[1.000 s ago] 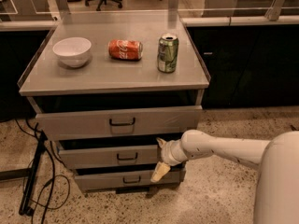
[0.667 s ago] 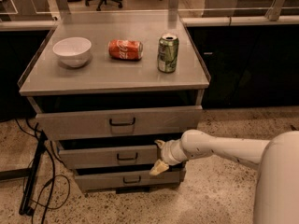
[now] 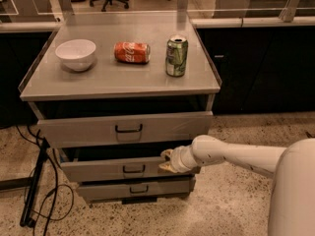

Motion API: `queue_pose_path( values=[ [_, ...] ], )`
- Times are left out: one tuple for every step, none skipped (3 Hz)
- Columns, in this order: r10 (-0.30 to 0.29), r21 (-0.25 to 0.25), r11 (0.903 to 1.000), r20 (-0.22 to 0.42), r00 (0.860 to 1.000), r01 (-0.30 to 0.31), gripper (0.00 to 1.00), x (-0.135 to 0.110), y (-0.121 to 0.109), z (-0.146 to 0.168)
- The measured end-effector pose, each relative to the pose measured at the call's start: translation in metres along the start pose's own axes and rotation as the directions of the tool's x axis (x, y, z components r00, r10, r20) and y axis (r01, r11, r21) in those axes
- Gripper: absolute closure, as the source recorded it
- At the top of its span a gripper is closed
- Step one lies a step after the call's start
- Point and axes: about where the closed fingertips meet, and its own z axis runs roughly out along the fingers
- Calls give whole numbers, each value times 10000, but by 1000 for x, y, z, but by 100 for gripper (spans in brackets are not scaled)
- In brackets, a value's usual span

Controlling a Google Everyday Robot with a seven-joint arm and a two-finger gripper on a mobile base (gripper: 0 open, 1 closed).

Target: Open middle drawer

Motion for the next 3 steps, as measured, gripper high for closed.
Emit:
queue_pose_path(
  values=[
    [0,0,10000,0,10000,0,97,-4,-2,-6],
    [0,1,10000,0,10000,0,100,-4,-3,-9],
    [88,71,9999,-20,10000,-88,100,-1,15,-14]
  ],
)
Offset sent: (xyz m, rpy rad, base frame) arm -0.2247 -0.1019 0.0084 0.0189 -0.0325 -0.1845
